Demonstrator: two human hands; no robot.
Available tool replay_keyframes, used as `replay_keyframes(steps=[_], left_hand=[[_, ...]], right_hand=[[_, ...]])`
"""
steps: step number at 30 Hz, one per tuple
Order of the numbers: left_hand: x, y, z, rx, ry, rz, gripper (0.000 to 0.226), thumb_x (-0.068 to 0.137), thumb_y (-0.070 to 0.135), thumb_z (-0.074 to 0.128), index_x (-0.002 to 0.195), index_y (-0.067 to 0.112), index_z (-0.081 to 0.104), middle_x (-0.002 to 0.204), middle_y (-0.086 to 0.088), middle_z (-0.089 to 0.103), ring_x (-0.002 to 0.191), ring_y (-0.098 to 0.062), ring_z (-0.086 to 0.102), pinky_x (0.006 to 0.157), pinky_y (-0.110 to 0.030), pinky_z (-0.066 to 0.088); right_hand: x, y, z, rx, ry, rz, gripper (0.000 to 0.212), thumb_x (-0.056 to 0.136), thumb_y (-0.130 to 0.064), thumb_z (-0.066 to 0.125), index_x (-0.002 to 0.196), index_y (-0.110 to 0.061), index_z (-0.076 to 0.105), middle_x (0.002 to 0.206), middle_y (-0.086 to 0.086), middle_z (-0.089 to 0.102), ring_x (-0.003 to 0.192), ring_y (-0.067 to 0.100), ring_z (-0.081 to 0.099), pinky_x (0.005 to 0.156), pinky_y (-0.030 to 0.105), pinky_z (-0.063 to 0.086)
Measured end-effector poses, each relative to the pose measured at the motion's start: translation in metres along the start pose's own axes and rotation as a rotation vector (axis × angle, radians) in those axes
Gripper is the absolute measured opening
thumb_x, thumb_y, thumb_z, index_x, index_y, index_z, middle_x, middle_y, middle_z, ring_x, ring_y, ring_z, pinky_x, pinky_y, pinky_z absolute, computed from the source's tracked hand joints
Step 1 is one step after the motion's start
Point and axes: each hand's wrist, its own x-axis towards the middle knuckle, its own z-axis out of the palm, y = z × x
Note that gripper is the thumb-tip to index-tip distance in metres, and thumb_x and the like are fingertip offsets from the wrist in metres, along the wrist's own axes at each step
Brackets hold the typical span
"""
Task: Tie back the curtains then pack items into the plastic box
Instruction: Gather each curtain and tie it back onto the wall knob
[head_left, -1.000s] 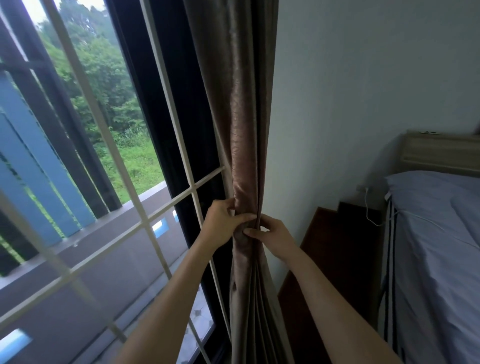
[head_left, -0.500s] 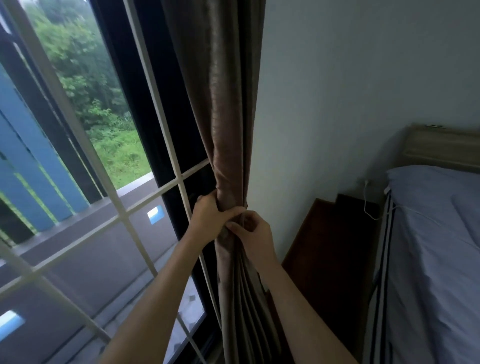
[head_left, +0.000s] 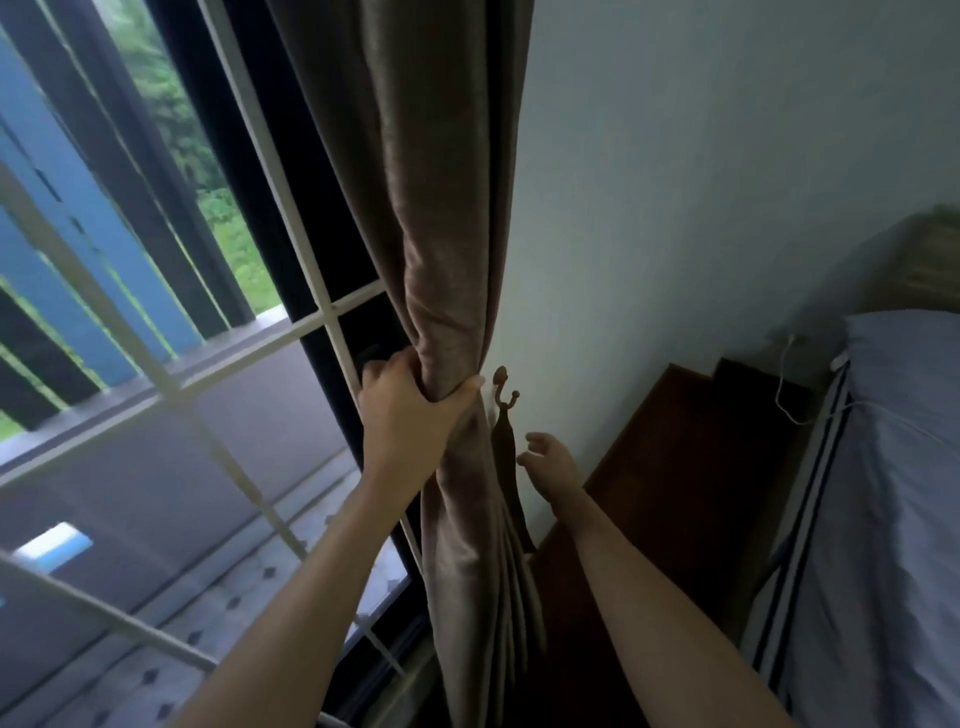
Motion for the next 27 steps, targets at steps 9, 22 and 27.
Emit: replay_keyframes(steps=[9, 22, 27], left_hand=[[0.008, -0.002, 0.02, 0.02, 0.073, -0.028, 0.062, 0.067, 0.062, 0.068, 0.108, 0.016, 0.062, 0.095, 0.01, 0.058, 0.107, -0.021, 0.053, 0.09, -0.046, 0.052], [0.006, 0.001, 0.024, -0.039, 0.016, -0.013, 0.06, 0.069, 0.058, 0.071, 0.113, 0.017, 0.061, 0.09, 0.02, 0.05, 0.113, -0.022, 0.051, 0.096, -0.05, 0.047], [0.0, 0.006, 0.024, -0.047, -0.049, 0.004, 0.057, 0.073, 0.052, 0.074, 0.116, 0.017, 0.058, 0.096, 0.017, 0.049, 0.115, -0.019, 0.046, 0.1, -0.05, 0.044]], right_hand=[[0.045, -0.01, 0.016, -0.213, -0.185, -0.048, 0.057, 0.082, -0.026, 0.072, 0.131, -0.01, 0.049, 0.132, 0.014, 0.057, 0.116, 0.031, 0.056, 0.099, 0.044, 0.047], [-0.032, -0.062, -0.04, -0.507, -0.18, -0.207, 0.026, 0.088, -0.032, 0.064, 0.103, -0.012, 0.07, 0.094, 0.001, 0.068, 0.085, 0.017, 0.064, 0.08, 0.03, 0.052], [-0.081, -0.077, -0.044, -0.588, -0.081, -0.235, 0.016, 0.088, -0.022, 0.062, 0.102, -0.014, 0.067, 0.095, 0.002, 0.067, 0.075, 0.012, 0.06, 0.056, 0.018, 0.04]])
